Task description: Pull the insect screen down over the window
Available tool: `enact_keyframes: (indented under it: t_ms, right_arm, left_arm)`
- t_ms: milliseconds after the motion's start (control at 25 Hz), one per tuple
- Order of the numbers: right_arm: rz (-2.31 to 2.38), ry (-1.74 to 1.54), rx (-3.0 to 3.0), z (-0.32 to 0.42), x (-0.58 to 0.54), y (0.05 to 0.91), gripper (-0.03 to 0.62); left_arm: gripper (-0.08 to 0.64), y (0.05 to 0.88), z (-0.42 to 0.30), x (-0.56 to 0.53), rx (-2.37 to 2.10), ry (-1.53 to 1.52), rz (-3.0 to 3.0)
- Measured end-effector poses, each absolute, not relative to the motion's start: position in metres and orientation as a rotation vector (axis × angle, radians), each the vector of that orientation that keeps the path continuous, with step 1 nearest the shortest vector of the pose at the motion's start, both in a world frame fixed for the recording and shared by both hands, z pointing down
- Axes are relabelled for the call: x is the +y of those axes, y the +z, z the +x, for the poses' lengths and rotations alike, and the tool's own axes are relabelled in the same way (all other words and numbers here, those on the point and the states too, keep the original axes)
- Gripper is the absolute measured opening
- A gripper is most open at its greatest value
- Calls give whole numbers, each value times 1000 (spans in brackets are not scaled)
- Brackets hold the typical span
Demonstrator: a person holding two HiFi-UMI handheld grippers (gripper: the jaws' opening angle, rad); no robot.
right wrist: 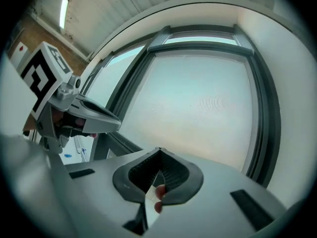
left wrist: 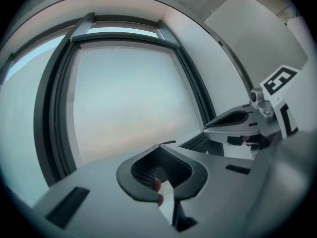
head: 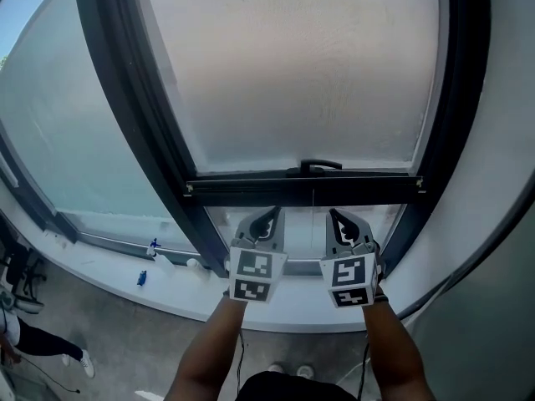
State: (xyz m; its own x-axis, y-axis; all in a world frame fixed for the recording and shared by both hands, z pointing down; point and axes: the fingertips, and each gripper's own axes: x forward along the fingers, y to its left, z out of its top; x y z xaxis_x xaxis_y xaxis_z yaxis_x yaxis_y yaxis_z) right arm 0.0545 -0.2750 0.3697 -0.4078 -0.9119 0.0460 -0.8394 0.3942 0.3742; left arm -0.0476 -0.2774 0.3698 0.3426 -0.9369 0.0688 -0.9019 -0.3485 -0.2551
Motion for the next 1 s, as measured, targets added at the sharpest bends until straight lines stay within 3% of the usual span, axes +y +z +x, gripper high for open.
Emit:
enact_keyframes:
  t_ms: [240,400,1000]
  right_arm:
    - [1678,-219,-2503,67,-243,372,5]
    - [1686,-325,-2443,64,-221,382,5]
    - [1826,-100,-2389,73,-127,429,5]
  left_arm:
    - [3,377,-59,-249,1826,-143,-2484]
    - [3,389,-73,-228,1867,-51,-2565]
    - [3,423,-80,-134,1794,-73,-2636]
